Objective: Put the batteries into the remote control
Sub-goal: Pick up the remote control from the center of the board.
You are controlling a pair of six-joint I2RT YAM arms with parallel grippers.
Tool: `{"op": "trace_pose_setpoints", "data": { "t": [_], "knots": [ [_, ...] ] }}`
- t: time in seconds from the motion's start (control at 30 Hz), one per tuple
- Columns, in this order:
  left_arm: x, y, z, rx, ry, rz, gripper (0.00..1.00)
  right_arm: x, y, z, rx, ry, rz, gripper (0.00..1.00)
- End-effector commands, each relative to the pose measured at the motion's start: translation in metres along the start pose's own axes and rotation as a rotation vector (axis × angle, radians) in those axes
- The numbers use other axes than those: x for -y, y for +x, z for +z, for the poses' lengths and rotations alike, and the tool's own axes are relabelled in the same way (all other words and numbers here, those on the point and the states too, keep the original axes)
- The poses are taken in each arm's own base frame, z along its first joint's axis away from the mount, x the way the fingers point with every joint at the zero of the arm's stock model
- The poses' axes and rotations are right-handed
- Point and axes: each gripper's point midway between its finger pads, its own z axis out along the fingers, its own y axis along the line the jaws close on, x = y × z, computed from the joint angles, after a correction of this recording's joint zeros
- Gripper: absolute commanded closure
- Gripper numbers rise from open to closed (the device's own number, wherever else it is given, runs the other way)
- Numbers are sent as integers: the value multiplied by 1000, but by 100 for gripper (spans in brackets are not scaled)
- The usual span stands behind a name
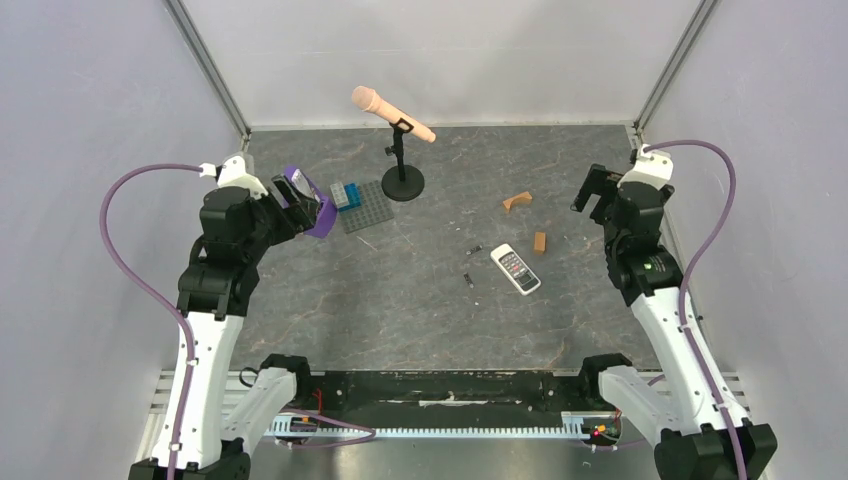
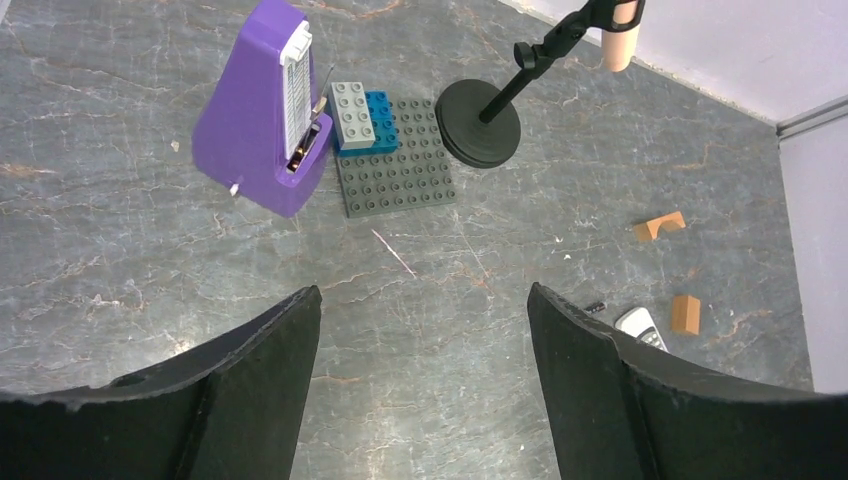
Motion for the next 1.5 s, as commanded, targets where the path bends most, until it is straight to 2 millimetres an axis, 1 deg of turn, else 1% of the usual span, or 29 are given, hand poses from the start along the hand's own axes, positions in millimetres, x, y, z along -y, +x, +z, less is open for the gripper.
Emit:
{"op": "trace_pose_setpoints", "data": {
  "t": [0.0, 0.1, 0.17, 0.23, 0.33, 0.43, 0.5, 0.6, 0.7, 0.77, 0.83, 0.9, 0.97, 1.1, 1.27, 1.33, 1.37, 1.4, 1.47],
  "knots": [
    [3, -8, 0, 47, 9, -63, 18, -4, 3, -1, 14, -37, -18, 2],
    [0, -5, -1, 58, 2, -80, 16, -6, 23, 5, -110, -21, -38, 2],
    [0, 0, 0, 55, 10, -81, 13, -14, 42, 10, -196, -58, -50, 2],
    [2, 5, 1, 46, 30, -72, 12, -28, 60, 11, -256, -138, -58, 2],
    [15, 18, 4, -10, 118, -53, 12, -39, 87, 12, -334, -206, -57, 2],
    [38, 37, 6, -91, 269, -39, 13, -47, 113, 11, -407, -241, -73, 2],
    [53, 51, 7, -148, 378, -40, 13, -53, 128, 9, -443, -265, -107, 2],
    [64, 67, 9, -204, 474, -54, 13, -63, 150, 4, -490, -289, -176, 2],
    [65, 78, 14, -238, 493, -63, 13, -73, 172, -3, -533, -329, -244, 2],
    [63, 83, 17, -254, 489, -63, 13, -83, 188, -10, -558, -381, -307, 2],
    [62, 87, 18, -265, 492, -60, 14, -88, 208, -17, -605, -420, -381, 2],
    [63, 89, 19, -279, 504, -57, 14, -88, 228, -22, -688, -427, -434, 2],
    [67, 92, 18, -298, 533, -46, 14, -82, 241, -22, -771, -396, -469, 2],
    [68, 97, 18, -326, 549, -27, 14, -81, 255, -23, -834, -392, -504, 2],
    [64, 101, 19, -332, 538, -22, 14, -82, 264, -28, -865, -420, -539, 2],
    [64, 102, 18, -336, 544, -18, 14, -78, 270, -29, -894, -406, -553, 2],
    [65, 103, 18, -339, 548, -16, 14, -84, 269, -21, -864, -400, -535, 3],
    [65, 104, 18, -341, 551, -15, 14, -73, 276, -29, -922, -362, -547, 8],
    [65, 104, 17, -343, 555, -8, 14, -70, 282, -30, -949, -340, -542, 13]
  ]
}}
